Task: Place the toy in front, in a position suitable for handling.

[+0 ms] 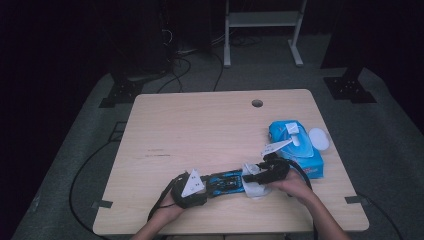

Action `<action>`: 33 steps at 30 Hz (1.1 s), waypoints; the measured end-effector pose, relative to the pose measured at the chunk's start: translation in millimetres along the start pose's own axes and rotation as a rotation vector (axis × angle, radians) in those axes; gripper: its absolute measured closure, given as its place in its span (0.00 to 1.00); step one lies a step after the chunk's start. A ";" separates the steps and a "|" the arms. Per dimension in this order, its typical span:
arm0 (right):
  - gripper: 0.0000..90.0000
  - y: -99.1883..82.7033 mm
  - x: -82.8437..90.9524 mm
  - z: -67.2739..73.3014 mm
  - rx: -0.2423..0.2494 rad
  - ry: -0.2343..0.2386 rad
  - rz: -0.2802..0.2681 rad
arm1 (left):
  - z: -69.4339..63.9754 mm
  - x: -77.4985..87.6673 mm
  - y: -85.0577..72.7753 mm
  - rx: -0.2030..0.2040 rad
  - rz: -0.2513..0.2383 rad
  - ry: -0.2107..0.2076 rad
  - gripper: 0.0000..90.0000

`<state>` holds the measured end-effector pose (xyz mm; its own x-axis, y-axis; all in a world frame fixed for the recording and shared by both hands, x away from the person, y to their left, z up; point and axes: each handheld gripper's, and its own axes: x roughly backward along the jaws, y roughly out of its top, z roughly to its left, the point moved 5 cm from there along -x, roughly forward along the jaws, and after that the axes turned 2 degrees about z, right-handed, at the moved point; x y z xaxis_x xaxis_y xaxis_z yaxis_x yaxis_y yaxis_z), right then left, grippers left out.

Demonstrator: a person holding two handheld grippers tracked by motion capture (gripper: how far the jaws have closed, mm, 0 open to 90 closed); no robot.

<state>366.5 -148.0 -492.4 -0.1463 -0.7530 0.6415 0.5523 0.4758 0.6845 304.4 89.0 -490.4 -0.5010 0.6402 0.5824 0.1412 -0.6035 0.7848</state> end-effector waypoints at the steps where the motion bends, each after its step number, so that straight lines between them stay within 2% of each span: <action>1: 0.54 -0.2 0.0 0.2 0.000 0.009 -0.001 | -0.2 0.1 -0.3 -0.004 -0.004 0.000 0.60; 4: 0.57 -1.2 0.7 2.0 0.020 0.015 -0.004 | -1.6 1.0 -0.8 -0.027 -0.009 0.008 0.60; 5: 0.57 -1.4 1.2 2.9 0.030 0.012 -0.004 | -2.3 1.2 -0.5 -0.043 -0.001 0.007 0.58; 6: 0.58 -1.7 1.6 3.9 0.039 0.008 -0.006 | -2.7 0.9 -0.3 -0.037 0.008 0.002 0.54; 8: 0.59 -2.2 2.4 6.3 0.053 0.000 -0.012 | 1.1 -0.8 -0.2 0.022 0.044 -0.015 0.38; 9: 0.59 -2.3 2.7 8.2 0.064 -0.007 -0.015 | 3.7 -1.1 -0.9 0.049 0.048 -0.027 0.38; 10: 0.61 -2.7 4.1 11.9 0.097 -0.022 -0.019 | 9.0 -3.8 -2.6 0.125 0.043 -0.085 0.36; 11: 0.62 -2.7 5.0 14.0 0.109 -0.028 -0.023 | 11.6 -6.3 -3.3 0.180 0.044 -0.134 0.34; 12: 0.62 -2.7 5.0 14.0 0.109 -0.028 -0.023 | 11.6 -6.3 -3.3 0.180 0.044 -0.134 0.31; 14: 0.63 -2.6 6.2 19.0 0.151 -0.055 -0.021 | 16.0 -11.7 -5.6 0.252 0.056 -0.213 0.30; 15: 0.63 -2.6 6.2 21.1 0.170 -0.068 -0.020 | 17.1 -14.9 -6.7 0.270 0.064 -0.240 0.30; 17: 0.63 -2.5 5.9 25.0 0.206 -0.092 -0.018 | 17.1 -19.4 -7.3 0.284 0.064 -0.313 0.33; 18: 0.63 -2.7 5.9 26.7 0.229 -0.103 -0.019 | 16.1 -19.8 -6.8 0.277 0.056 -0.332 0.39; 20: 0.63 -3.3 5.9 29.3 0.262 -0.122 -0.024 | 12.7 -20.0 -4.1 0.218 0.044 -0.360 0.48; 21: 0.63 -3.7 5.8 30.4 0.278 -0.131 -0.030 | 11.5 -19.9 -3.2 0.196 0.044 -0.353 0.53; 24: 0.63 -3.4 6.0 31.9 0.308 -0.163 -0.035 | 11.9 -18.7 -2.9 0.167 0.037 -0.341 0.56; 28: 0.60 4.2 1.7 31.0 0.315 -0.230 -0.029 | 15.6 -18.4 -2.6 0.096 0.042 -0.239 0.57; 30: 0.59 11.2 -3.5 29.8 0.335 -0.269 -0.024 | 19.2 -18.2 -2.7 0.085 0.052 -0.190 0.57; 32: 0.58 19.9 -10.8 28.3 0.350 -0.310 -0.014 | 25.9 -17.9 -4.6 0.056 0.080 -0.118 0.57; 33: 0.57 23.8 -14.3 27.0 0.364 -0.328 -0.010 | 28.5 -18.4 -5.5 0.062 0.087 -0.100 0.57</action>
<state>359.6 -113.6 -475.9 -0.4329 -0.6035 0.6696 0.2356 0.6413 0.7302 337.2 94.2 -499.4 -0.3976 0.6331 0.6642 0.2342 -0.6299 0.7405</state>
